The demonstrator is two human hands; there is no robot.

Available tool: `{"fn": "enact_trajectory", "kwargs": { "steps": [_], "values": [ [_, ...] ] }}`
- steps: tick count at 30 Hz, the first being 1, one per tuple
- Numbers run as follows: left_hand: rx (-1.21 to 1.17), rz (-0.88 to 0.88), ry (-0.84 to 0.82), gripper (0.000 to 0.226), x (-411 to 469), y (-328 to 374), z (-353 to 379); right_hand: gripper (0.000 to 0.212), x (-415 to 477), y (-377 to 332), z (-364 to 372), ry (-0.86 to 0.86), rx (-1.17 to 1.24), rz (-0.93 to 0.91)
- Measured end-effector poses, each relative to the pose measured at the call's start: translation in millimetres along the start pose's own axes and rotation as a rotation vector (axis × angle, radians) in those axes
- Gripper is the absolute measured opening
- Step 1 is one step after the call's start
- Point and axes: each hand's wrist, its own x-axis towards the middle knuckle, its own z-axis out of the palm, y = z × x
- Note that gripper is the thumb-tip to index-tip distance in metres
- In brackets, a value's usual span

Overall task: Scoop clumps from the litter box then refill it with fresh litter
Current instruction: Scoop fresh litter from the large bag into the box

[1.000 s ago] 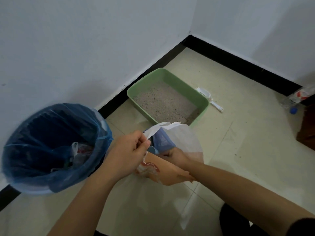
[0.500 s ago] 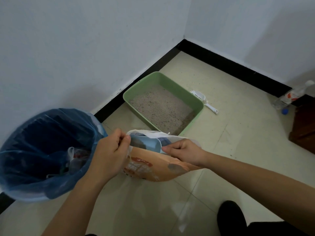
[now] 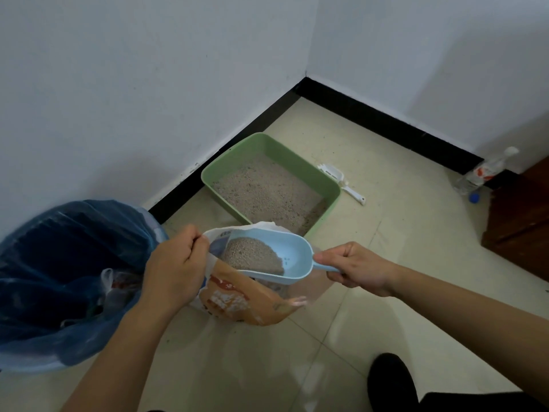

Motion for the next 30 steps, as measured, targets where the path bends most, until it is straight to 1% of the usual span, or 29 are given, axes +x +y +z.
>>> {"fn": "enact_trajectory", "kwargs": {
  "steps": [3,8,13,15,17,19,20,21,22,23,24,25,26,27,28,30],
  "values": [
    [0.001,-0.027,0.018,0.03,3.7,3.9,2.6,0.04,-2.1,2.8,-5.2,-0.006,-0.005,-0.019],
    [-0.063,-0.094,0.037,0.029,12.7,6.1,4.1,0.034,-5.2,-13.1,-19.7,0.046,0.043,-0.097],
    [-0.079,-0.093,0.027,0.03,13.8,8.8,6.1,0.028,0.6,-47.9,-42.5,0.156,0.205,-0.175],
    [-0.085,-0.09,0.033,0.032,12.4,9.5,7.2,0.028,9.8,-58.0,-51.7,0.264,0.192,-0.193],
    [-0.092,-0.079,0.029,0.03,10.5,8.4,7.1,0.029,26.5,-58.8,-59.2,0.413,0.087,-0.2],
    [-0.098,-0.074,0.025,0.028,8.4,7.1,6.4,0.025,51.6,-49.9,-61.9,0.568,-0.098,-0.201],
    [-0.098,-0.07,0.027,0.028,7.5,6.4,6.4,0.024,67.3,-41.2,-61.6,0.63,-0.278,-0.187],
    [-0.096,-0.068,0.031,0.029,7.0,5.4,7.0,0.026,82.7,-30.4,-58.7,0.655,-0.516,-0.16],
    [-0.091,-0.065,0.034,0.03,6.2,4.7,7.2,0.027,97.2,-17.8,-53.6,0.647,-0.767,-0.112],
    [-0.088,-0.063,0.037,0.03,5.8,3.9,7.5,0.026,110.0,-3.9,-47.1,0.604,-0.974,-0.04],
    [-0.09,-0.061,0.039,0.029,5.2,3.1,7.5,0.026,119.3,8.7,-39.9,0.535,-1.12,0.036],
    [-0.093,-0.058,0.041,0.028,4.5,2.9,7.4,0.032,124.7,18.3,-32.2,0.452,-1.209,0.098],
    [-0.092,-0.052,0.044,0.027,4.2,2.4,7.4,0.042,127.8,25.5,-26.5,0.373,-1.25,0.123],
    [-0.091,-0.048,0.048,0.026,3.7,2.2,7.3,0.05,129.2,30.0,-22.8,0.328,-1.259,0.107],
    [-0.094,-0.048,0.05,0.027,3.3,1.9,7.1,0.054,129.2,30.6,-20.3,0.319,-1.262,0.069],
    [-0.103,-0.056,0.055,0.027,3.4,0.7,7.3,0.06,128.1,27.8,-18.5,0.361,-1.263,-0.006]
  ]
}}
